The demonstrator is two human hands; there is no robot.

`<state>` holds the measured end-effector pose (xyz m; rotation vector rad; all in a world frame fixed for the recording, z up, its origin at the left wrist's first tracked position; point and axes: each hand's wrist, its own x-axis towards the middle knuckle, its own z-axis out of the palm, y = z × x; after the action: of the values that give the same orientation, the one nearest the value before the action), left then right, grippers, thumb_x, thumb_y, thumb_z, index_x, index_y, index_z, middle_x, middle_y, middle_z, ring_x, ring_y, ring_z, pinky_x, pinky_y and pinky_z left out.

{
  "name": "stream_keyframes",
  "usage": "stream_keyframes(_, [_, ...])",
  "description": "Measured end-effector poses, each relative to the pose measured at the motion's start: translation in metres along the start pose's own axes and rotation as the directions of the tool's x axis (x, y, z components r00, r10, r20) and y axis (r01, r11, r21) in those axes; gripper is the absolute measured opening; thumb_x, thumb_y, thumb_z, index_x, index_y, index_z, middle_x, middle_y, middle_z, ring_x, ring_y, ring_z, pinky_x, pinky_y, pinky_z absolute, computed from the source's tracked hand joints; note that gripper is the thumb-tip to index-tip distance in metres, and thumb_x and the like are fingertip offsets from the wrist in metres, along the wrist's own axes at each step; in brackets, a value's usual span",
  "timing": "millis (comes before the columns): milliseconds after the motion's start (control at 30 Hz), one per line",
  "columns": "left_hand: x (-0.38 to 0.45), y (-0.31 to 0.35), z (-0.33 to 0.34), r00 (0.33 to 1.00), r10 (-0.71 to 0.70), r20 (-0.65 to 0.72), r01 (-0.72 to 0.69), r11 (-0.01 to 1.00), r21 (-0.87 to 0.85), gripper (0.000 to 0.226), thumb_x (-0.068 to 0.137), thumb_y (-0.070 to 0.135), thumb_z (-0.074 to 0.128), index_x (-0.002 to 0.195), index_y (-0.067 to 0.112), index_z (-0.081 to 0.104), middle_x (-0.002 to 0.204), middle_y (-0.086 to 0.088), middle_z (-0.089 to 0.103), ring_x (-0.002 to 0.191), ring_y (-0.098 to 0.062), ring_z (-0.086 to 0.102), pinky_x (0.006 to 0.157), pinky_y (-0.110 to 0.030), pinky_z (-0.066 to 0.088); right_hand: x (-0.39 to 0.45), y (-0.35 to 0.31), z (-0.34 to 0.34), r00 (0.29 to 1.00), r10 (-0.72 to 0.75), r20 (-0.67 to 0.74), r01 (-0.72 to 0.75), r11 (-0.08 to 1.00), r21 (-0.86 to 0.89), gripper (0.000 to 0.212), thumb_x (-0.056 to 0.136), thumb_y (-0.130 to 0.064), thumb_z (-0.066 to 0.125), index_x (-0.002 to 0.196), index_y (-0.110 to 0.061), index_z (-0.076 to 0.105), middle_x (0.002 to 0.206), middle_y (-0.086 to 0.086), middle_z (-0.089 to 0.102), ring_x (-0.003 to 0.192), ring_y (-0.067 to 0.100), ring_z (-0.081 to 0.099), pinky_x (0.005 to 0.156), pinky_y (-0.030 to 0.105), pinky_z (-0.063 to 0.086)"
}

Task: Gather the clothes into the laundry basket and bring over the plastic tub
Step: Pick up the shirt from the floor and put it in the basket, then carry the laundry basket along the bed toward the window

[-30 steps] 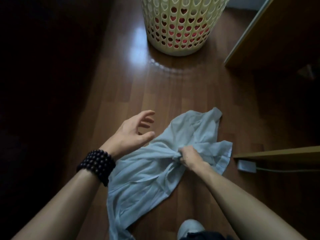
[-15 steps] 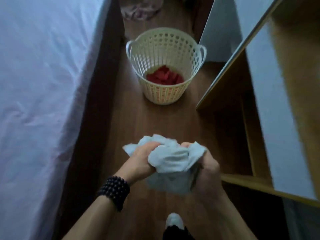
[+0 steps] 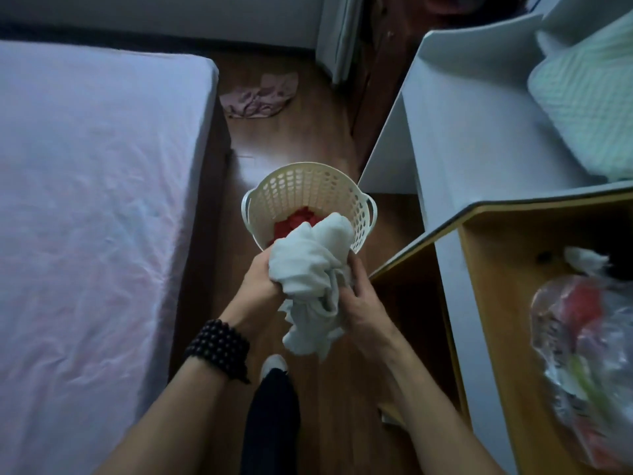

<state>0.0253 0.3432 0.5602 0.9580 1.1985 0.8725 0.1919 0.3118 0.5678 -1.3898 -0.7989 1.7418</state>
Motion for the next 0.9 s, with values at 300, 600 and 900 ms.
stream_keyframes(300, [0.116, 0.05, -0.066, 0.991, -0.05, 0.124, 0.019, 0.969, 0.245, 0.093, 0.065, 0.001, 0.069, 0.146, 0.029, 0.032, 0.145, -0.003, 0.044, 0.133, -0.016, 0.045, 0.102, -0.036, 0.049, 0.141, -0.063, 0.015, 0.901, -0.151, -0.407, 0.094, 0.983, -0.158, 0.056, 0.087, -0.016, 0.075, 0.129, -0.05, 0.059, 0.124, -0.005, 0.07, 0.116, 0.014, 0.066, 0.104, 0.039, 0.053])
stream_keyframes(600, [0.21, 0.011, -0.089, 0.96, -0.241, -0.142, 0.272, 0.924, 0.269, 0.048, 0.082, 0.0, 0.069, 0.123, 0.023, 0.058, 0.116, 0.003, 0.064, 0.109, -0.015, 0.062, 0.07, -0.014, 0.053, 0.25, -0.045, -0.041, 0.864, 0.266, -0.427, -0.439, 0.814, -0.381, 0.047, 0.087, -0.032, 0.065, 0.133, -0.024, 0.061, 0.131, 0.008, 0.06, 0.115, 0.025, 0.061, 0.102, 0.046, 0.052])
stream_keyframes(900, [0.314, -0.062, -0.125, 0.792, -0.479, -0.379, 0.596, 0.742, 0.307, 0.042, 0.085, 0.021, 0.067, 0.126, 0.019, 0.056, 0.11, 0.0, 0.067, 0.098, -0.015, 0.065, 0.085, -0.039, 0.057, 0.344, 0.011, -0.11, 0.765, 0.402, -0.503, -0.597, 0.734, -0.323, 0.021, 0.09, -0.027, 0.063, 0.11, -0.025, 0.062, 0.12, 0.008, 0.066, 0.099, 0.023, 0.068, 0.073, 0.032, 0.054])
